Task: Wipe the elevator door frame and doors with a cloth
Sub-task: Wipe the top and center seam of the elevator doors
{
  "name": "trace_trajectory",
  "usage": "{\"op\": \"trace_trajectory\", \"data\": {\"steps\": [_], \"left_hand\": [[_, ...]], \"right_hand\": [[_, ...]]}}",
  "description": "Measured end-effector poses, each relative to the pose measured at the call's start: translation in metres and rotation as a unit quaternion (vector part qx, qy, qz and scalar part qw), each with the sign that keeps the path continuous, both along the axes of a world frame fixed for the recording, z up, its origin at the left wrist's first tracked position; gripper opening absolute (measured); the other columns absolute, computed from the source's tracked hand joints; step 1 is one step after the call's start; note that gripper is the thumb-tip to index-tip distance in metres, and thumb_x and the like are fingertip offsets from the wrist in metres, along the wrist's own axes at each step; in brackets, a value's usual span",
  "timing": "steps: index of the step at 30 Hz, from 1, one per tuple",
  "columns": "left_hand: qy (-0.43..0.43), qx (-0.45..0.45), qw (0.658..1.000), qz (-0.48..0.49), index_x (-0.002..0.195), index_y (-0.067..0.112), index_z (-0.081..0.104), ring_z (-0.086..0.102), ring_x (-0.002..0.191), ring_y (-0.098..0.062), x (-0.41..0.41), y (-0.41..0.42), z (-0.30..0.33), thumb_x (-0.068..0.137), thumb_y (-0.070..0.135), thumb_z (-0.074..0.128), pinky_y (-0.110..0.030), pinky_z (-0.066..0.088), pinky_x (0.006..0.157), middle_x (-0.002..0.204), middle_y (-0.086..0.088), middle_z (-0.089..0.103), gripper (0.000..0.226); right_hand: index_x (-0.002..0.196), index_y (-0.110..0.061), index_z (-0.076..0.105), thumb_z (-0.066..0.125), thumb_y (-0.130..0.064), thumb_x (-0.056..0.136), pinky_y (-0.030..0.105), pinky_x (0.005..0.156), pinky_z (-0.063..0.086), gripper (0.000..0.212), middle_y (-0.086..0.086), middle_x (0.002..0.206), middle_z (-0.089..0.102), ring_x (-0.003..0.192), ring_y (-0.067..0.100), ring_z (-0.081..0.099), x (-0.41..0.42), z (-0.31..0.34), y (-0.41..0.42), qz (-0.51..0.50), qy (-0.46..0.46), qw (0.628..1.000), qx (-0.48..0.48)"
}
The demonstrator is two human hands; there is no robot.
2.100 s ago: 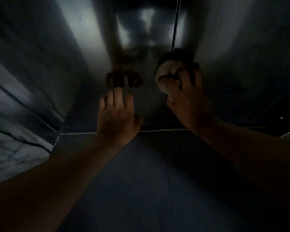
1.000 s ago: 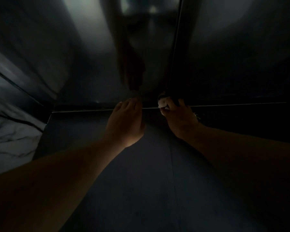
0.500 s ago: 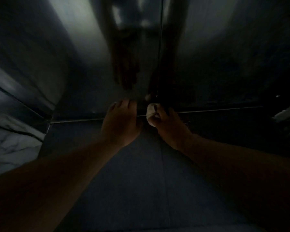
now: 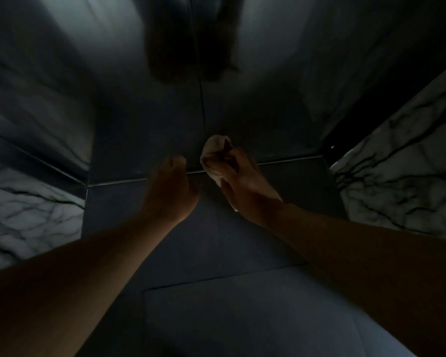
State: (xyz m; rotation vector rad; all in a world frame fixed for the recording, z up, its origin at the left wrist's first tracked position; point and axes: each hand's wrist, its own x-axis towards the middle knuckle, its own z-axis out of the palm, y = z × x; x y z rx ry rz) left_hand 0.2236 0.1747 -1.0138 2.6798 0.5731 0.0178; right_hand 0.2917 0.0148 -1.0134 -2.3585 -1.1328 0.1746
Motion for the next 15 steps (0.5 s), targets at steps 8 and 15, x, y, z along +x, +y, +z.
{"op": "trace_trajectory", "data": {"steps": [8,15], "left_hand": [[-0.078,0.004,0.997,-0.015,0.112,0.007,0.053,0.057,0.098,-0.033,0.026,-0.014,0.211,0.086,0.027,0.06,-0.041,0.047,0.078,0.11,-0.017,0.059,0.033],[-0.179,0.065,0.98,-0.059,0.119,0.004,0.052,0.052,0.108,-0.041,0.048,0.002,0.442,0.085,0.02,0.059,-0.05,0.047,0.088,0.117,-0.022,0.055,0.038]], "right_hand": [[0.142,-0.02,0.044,0.062,-0.005,0.082,0.049,0.099,0.042,0.064,0.017,0.142,0.036,0.119,0.038,0.041,0.024,0.208,-0.003,0.0,-0.069,0.997,0.038],[0.139,-0.014,0.048,0.06,-0.002,0.081,0.047,0.09,0.046,0.061,0.021,0.133,0.045,0.106,0.039,0.047,0.052,0.439,0.001,0.012,-0.204,0.978,0.05]]}}
